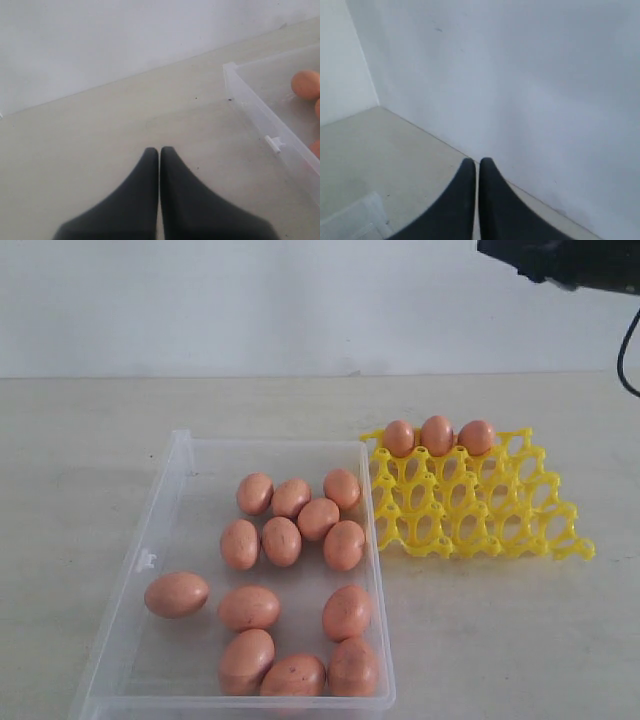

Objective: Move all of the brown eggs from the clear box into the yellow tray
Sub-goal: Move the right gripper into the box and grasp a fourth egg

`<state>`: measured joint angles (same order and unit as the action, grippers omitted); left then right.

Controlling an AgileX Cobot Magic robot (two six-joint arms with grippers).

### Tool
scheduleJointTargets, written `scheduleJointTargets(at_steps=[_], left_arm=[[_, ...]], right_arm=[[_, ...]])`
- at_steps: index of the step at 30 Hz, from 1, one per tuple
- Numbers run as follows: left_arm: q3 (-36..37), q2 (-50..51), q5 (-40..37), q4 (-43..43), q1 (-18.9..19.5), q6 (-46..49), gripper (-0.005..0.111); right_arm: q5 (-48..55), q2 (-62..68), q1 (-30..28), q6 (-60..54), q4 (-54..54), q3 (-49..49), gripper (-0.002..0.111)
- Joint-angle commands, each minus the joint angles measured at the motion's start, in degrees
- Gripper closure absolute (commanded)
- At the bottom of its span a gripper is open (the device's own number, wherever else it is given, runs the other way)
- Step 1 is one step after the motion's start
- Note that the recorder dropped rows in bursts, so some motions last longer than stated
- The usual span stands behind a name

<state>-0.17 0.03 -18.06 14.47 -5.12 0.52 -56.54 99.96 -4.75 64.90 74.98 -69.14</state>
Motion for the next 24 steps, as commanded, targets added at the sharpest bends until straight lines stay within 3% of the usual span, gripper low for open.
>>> scheduleJointTargets(at_steps=[1, 5, 10, 13, 16, 20, 22, 24], left_arm=[[0.17, -0.03, 0.09, 0.12, -0.11, -0.02, 0.105], [0.17, -0.03, 0.09, 0.12, -0.11, -0.02, 0.105], [0.17, -0.03, 0.09, 0.12, -0.11, -0.02, 0.105], [0.17, -0.03, 0.09, 0.12, -0.11, -0.02, 0.105], [0.17, -0.03, 0.09, 0.12, -0.11, -0.02, 0.105], [0.17, -0.03, 0.09, 0.12, -0.11, -0.02, 0.105], [0.17, -0.03, 0.09, 0.12, -0.11, -0.02, 0.105], [0.17, -0.03, 0.09, 0.12, -0.11, -0.02, 0.105]], right_arm=[[8.01, -6.81, 8.64, -0.55, 11.26, -0.20, 0.108], [23.72, -8.06, 22.35, -0.55, 24.33, -0.20, 0.108], [52.03, -4.32, 40.57, 0.14, 24.97, -0.56, 0.108], [65.32, -0.26, 47.51, 0.64, 23.53, -2.15, 0.108], [66.43, 3.57, 49.99, -4.11, 6.29, -4.76, 0.108], [75.73, 8.65, 51.12, -31.87, -25.39, -10.40, 0.108], [89.87, 11.73, 51.11, -51.00, -43.48, -15.45, 0.108], [104.13, 14.76, 51.11, -63.94, -54.96, -20.84, 0.108]])
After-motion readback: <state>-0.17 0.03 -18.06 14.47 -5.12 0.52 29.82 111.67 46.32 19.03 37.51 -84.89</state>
